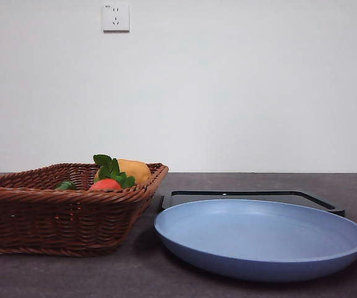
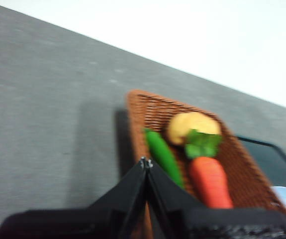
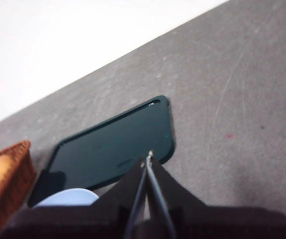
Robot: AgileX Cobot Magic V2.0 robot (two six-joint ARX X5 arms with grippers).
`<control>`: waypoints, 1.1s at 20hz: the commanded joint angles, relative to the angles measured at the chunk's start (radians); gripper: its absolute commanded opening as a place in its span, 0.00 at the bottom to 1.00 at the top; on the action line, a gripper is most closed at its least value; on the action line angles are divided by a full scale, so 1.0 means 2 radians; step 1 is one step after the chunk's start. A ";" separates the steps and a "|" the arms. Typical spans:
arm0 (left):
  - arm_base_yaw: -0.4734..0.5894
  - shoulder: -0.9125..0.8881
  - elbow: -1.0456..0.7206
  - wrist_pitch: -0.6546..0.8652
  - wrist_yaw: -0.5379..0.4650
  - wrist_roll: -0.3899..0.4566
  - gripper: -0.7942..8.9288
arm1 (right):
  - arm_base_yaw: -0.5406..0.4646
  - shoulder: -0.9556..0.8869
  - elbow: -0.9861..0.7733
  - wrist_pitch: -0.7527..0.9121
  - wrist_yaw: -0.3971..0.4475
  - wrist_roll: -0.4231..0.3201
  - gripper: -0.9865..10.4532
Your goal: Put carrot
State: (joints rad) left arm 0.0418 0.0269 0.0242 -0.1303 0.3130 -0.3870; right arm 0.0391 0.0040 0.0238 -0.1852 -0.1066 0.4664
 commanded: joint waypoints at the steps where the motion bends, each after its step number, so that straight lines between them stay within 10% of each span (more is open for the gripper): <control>1: -0.001 -0.002 -0.002 0.009 0.024 -0.019 0.09 | 0.001 -0.001 -0.005 0.002 -0.021 0.033 0.09; 22: -0.006 0.241 0.182 -0.064 0.073 0.044 0.09 | 0.001 0.200 0.179 -0.131 -0.066 -0.037 0.09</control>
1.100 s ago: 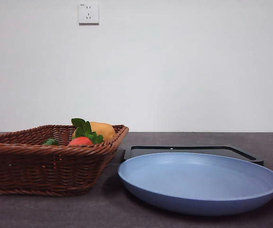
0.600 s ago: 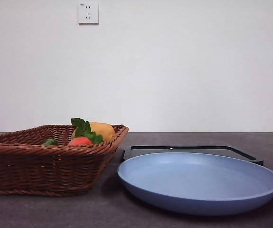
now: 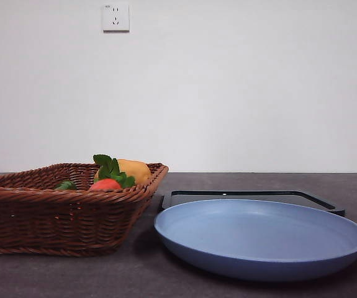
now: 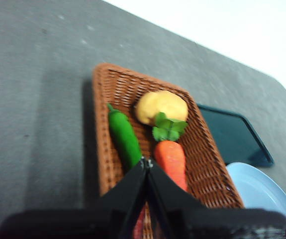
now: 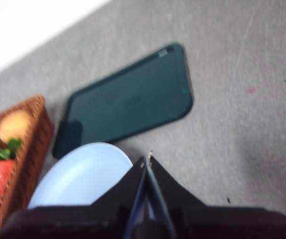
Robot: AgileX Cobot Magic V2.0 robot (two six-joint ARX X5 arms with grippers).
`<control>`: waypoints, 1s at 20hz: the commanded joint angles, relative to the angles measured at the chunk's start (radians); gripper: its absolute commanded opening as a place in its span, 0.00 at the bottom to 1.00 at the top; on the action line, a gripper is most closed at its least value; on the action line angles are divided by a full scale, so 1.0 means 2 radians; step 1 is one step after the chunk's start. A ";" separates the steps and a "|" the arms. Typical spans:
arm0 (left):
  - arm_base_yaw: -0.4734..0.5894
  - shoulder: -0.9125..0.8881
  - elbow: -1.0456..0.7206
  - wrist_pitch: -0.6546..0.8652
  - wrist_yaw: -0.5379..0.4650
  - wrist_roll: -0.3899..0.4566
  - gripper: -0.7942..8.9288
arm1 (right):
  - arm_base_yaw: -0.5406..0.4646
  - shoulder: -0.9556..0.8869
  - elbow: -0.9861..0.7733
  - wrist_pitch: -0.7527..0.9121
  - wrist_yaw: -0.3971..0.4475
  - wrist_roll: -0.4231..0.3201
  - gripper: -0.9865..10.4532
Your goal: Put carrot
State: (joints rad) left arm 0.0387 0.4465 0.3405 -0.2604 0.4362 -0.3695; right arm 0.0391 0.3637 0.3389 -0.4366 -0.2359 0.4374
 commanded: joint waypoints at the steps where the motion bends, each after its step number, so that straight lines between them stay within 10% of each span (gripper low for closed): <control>1: -0.009 0.060 0.043 0.000 0.024 0.048 0.09 | 0.001 0.041 0.037 -0.014 -0.001 -0.028 0.09; 11: -0.138 0.270 0.192 -0.062 0.056 0.122 0.09 | 0.003 0.242 0.099 -0.048 -0.157 -0.064 0.09; 17: -0.173 0.283 0.193 -0.054 0.057 0.121 0.09 | 0.020 0.310 0.099 -0.046 -0.153 -0.075 0.15; 20: -0.174 0.283 0.193 -0.054 0.058 0.119 0.31 | 0.025 0.335 0.099 -0.039 -0.140 -0.075 0.26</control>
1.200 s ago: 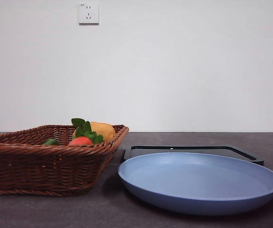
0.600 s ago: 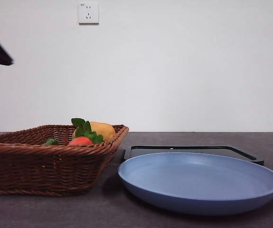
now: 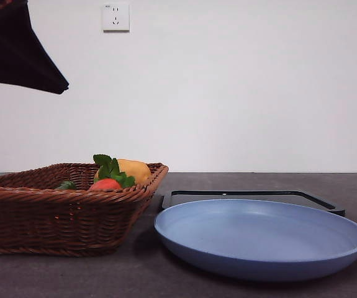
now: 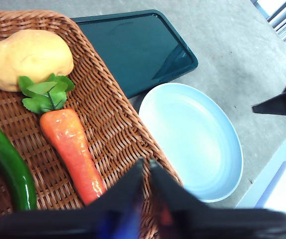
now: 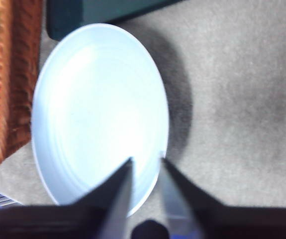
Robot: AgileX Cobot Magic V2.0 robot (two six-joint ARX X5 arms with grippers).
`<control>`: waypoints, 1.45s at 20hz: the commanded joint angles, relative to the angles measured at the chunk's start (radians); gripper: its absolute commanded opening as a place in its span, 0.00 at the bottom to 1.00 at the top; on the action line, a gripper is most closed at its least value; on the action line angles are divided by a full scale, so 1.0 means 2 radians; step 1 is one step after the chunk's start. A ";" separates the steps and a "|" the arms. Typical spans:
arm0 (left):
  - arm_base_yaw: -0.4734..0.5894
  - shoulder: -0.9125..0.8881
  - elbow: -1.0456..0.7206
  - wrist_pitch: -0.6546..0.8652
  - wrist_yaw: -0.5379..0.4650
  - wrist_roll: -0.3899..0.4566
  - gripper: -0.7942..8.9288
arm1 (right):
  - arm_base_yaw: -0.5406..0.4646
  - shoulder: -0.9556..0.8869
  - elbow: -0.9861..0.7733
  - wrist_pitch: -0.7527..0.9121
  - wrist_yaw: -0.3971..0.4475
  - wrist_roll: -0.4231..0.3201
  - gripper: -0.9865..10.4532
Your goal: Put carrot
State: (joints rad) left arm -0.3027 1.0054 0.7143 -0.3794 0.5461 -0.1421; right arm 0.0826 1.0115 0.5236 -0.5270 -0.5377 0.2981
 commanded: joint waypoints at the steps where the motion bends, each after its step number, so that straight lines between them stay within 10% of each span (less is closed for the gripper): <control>1: -0.003 0.003 0.006 0.006 0.003 0.005 0.37 | 0.006 0.018 0.006 0.009 0.023 -0.005 0.28; 22: -0.004 0.003 0.006 0.006 0.000 -0.011 0.43 | 0.054 0.145 0.006 0.120 0.047 0.057 0.09; 29: -0.051 0.039 0.008 0.031 -0.130 -0.013 0.47 | 0.054 0.043 0.006 0.045 0.048 0.052 0.09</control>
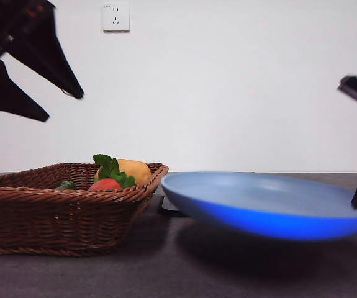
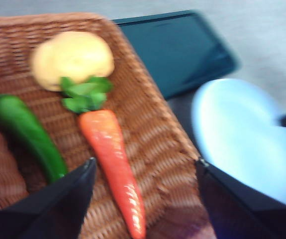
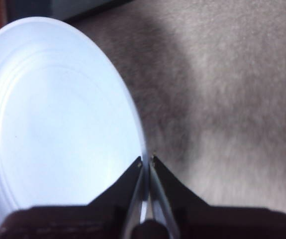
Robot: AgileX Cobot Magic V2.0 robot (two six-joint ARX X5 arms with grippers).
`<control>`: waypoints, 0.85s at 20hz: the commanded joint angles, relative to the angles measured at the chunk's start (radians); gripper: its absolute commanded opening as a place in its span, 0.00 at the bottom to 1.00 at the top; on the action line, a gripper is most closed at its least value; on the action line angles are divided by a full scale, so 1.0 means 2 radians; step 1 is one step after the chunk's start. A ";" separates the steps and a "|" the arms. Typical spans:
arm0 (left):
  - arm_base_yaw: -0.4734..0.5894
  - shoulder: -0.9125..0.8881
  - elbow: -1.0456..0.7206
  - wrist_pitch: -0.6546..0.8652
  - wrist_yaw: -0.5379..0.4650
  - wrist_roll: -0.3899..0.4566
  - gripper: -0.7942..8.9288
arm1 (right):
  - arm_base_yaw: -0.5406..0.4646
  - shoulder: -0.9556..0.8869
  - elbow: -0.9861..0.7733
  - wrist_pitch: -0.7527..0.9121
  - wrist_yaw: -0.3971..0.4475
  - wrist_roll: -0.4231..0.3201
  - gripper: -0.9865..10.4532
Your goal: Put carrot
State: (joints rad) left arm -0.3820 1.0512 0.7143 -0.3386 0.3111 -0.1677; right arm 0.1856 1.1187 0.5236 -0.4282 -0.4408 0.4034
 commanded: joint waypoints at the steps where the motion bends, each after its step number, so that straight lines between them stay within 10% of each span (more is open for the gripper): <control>1: -0.018 0.031 0.014 0.011 -0.026 -0.001 0.47 | 0.002 -0.025 0.006 -0.014 -0.001 0.000 0.09; 17: -0.062 0.284 0.102 0.019 -0.109 0.006 0.47 | 0.002 -0.103 0.006 -0.035 0.003 0.000 0.09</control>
State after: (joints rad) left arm -0.4980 1.6009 0.9043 -0.3073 0.0959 -0.1646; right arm 0.1860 0.9104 0.5236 -0.5091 -0.4335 0.4038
